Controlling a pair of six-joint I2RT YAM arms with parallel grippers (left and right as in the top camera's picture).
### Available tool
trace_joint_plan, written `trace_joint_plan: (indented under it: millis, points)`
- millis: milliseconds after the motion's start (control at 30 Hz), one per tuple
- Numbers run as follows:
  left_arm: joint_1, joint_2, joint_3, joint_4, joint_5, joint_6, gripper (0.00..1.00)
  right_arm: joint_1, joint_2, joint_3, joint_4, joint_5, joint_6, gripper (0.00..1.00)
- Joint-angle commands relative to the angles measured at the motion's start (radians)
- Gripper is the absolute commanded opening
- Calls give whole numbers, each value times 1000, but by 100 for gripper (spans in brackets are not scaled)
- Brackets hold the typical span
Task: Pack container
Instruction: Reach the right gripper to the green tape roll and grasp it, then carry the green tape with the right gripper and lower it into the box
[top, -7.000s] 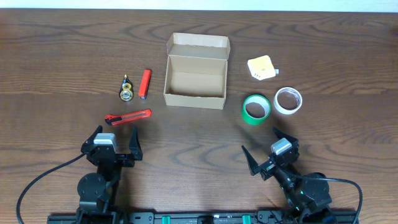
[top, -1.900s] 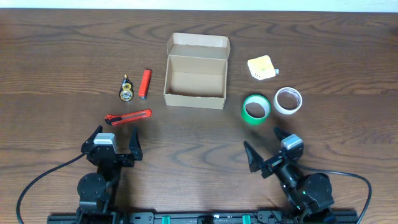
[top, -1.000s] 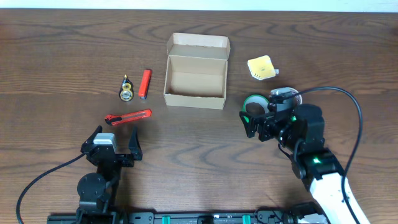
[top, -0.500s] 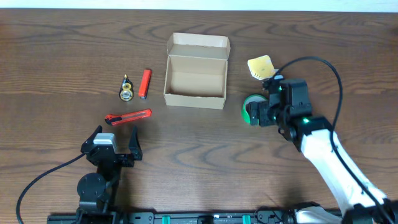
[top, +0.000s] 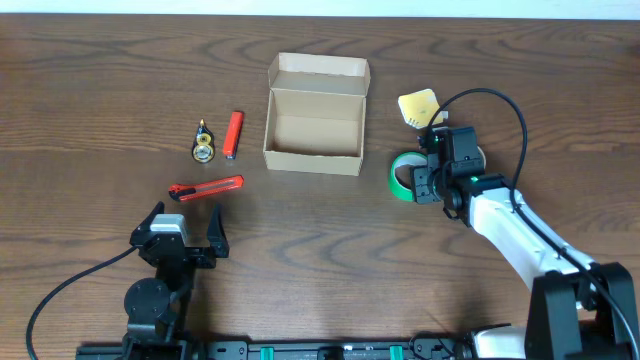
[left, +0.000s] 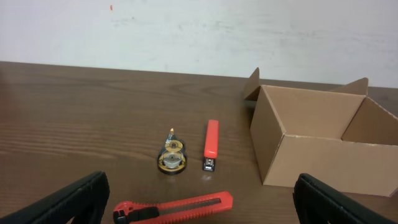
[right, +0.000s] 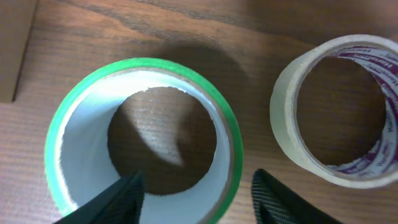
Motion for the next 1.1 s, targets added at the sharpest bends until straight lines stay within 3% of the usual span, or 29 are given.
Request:
trace_joint_plan:
  millis: [0,67,167,267,467,700,867,1067]
  points:
    - [5,-7,-37,-11,-12,-3,95,-8,27,20,16,16,2,47]
    - [5,-6,-37,-11,-12,-3,95,-8,32,20,27,17,2,37]
    - [5,-7,-37,-11,-12,-3,95,-9,32,20,44,17,2,14]
    - [5,-7,-37,-11,-12,-3,95,-8,32,20,58,16,3,2]
    - [5,-7,-37,-11,-12,-3,95,-4,16,164,-76,13,6,1]
    - [5,-7,-37,-11,-12,-3,95,45,-1,526,-254,4,50,1]
    - [5,-7,-37,-11,-12,-3,95,133,0,679,-203,-66,74,1]
    - [5,-7,-37,-11,-12,-3,95,243,51,680,-108,-62,101,1]
